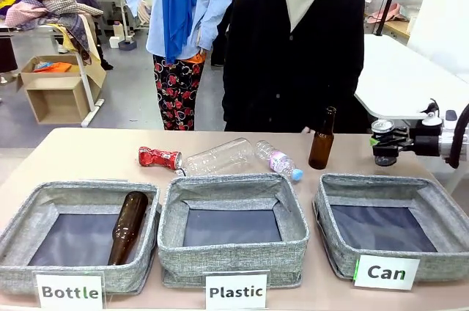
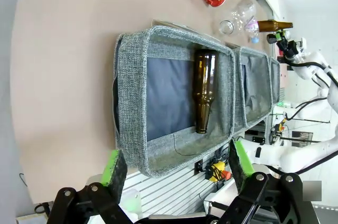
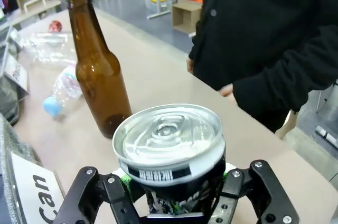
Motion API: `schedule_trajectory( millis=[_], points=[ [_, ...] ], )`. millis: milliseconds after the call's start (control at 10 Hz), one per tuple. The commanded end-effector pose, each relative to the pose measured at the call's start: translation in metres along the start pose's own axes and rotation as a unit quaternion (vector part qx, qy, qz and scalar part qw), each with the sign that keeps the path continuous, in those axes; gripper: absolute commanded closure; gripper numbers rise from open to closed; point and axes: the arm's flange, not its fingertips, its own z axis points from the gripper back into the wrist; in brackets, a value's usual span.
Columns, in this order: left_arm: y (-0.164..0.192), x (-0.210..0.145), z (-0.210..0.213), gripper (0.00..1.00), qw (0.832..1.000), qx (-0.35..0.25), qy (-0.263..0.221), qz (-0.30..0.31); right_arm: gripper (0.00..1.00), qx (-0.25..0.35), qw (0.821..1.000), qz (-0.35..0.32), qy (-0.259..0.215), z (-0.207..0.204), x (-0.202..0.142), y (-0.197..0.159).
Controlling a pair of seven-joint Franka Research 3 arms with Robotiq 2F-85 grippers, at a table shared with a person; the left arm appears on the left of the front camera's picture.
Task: Sort the can waste into the basket.
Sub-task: Pick up the can waste from the table and place it in the right Fabric basket.
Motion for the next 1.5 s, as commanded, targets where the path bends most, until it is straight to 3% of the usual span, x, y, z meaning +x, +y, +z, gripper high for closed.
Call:
schedule_trajectory(
  millis=[0,200,500,700,900,1200,1300,1400],
  points=[
    [-0.001,-0.002,0.001,0.00,1.000,0.004,0.005,0.004,1.00,-0.013,1.000,0.022,0.009,0.023,0.033,0.014],
    [-0.001,-0.002,0.001,0.00,1.000,0.004,0.005,0.004,1.00,-0.062,0.996,0.044,0.048,0.067,0.076,0.048],
    [-0.001,-0.002,0.001,0.00,1.000,0.004,0.005,0.004,1.00,-0.033,0.978,0.070,0.192,0.120,0.108,0.128],
    [-0.001,-0.002,0.001,0.00,1.000,0.004,0.005,0.004,1.00,0.004,0.955,0.115,0.273,0.118,0.107,0.188],
    [-0.001,-0.002,0.001,0.00,1.000,0.004,0.005,0.004,1.00,0.018,0.934,0.164,0.316,0.107,0.103,0.220],
    [-0.001,-0.002,0.001,0.00,1.000,0.004,0.005,0.004,1.00,0.041,0.923,0.171,0.343,0.100,0.098,0.224],
    [-0.001,-0.002,0.001,0.00,1.000,0.004,0.005,0.004,0.59,0.056,0.917,0.176,0.353,0.101,0.098,0.226],
    [-0.001,-0.002,0.001,0.00,1.000,0.004,0.005,0.004,0.41,0.065,0.913,0.176,0.362,0.099,0.097,0.227]
  ],
)
